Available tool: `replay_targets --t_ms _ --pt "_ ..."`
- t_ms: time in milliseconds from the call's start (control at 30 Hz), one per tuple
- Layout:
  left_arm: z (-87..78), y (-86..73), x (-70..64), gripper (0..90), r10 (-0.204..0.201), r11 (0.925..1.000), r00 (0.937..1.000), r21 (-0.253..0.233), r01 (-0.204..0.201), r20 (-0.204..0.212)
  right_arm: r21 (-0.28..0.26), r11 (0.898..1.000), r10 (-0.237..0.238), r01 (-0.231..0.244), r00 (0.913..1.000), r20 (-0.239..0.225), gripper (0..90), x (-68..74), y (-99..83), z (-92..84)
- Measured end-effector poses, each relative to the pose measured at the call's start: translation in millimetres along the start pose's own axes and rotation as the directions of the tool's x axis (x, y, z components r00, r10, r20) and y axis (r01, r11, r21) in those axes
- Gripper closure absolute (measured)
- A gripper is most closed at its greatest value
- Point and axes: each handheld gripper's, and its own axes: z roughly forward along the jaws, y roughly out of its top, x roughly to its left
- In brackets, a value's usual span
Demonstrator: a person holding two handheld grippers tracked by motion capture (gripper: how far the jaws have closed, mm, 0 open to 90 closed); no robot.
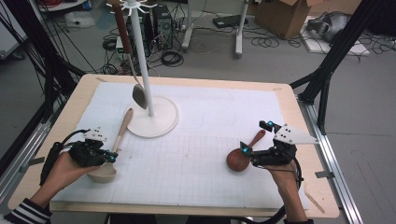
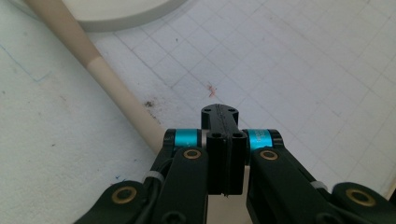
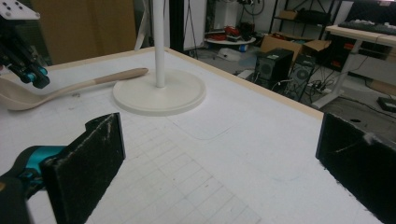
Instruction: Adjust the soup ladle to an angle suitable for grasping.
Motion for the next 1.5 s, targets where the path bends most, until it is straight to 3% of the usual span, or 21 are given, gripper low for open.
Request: replay_targets --t_ms 300,533,933,1500 --pt "8.3 10.1 -1.0 89.8 0.071 0.9942 0.9969 0.083 -0.068 -0.035 0.000 1.000 -0.005 0.005 1.0000 -0.001 0.6 -0.6 -0.1 1.1" --pt "20.2 13.3 -0.3 89.8 0.103 0.9841 0.9934 0.150 -0.094 -0.051 0.003 1.000 -0.007 0.007 1.0000 -0.004 0.5 -0.2 0.0 1.9" --pt "30.4 12.4 0.8 89.7 0.122 0.9724 0.9916 0.206 -0.110 -0.044 0.008 1.000 -0.002 0.002 1.0000 -0.002 0.6 -1.5 0.3 1.3" --pt "29.9 15.6 0.5 89.8 0.130 0.9645 0.9903 0.238 -0.114 -0.049 0.008 1.000 0.003 -0.003 1.0000 -0.002 0.5 -0.2 0.9 1.0"
